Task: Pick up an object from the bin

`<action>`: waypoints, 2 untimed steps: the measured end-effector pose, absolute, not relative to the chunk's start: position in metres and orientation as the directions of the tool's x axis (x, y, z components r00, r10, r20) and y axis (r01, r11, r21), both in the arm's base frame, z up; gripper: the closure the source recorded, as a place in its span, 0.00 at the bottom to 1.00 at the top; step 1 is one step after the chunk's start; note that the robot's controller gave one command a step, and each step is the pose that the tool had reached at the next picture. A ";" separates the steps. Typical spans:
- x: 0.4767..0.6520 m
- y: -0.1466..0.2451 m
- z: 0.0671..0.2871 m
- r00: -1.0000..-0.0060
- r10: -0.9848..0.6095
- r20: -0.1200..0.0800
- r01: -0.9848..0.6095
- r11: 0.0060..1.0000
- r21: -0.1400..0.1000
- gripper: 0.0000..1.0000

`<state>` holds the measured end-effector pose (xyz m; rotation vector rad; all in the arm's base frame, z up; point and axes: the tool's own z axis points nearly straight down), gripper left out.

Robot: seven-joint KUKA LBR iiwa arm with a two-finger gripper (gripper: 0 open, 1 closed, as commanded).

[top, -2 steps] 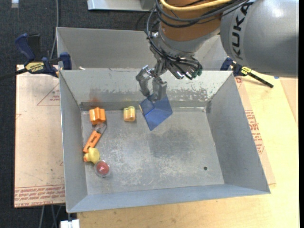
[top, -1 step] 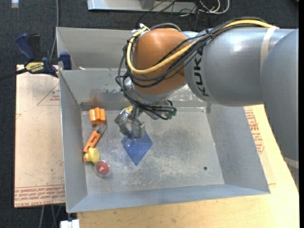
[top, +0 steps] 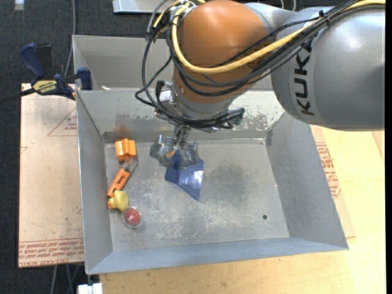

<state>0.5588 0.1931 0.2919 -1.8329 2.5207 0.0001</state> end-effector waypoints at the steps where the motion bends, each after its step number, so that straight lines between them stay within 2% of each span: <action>1: 0.606 0.238 0.241 -0.165 -0.986 -0.021 -0.986 0.166 -0.016 1.00; 2: 0.597 0.239 0.161 0.061 -0.998 -0.018 -0.998 -0.060 -0.015 1.00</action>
Offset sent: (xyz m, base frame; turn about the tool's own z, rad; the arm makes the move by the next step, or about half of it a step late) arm 0.0470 0.0428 -0.0480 -0.1488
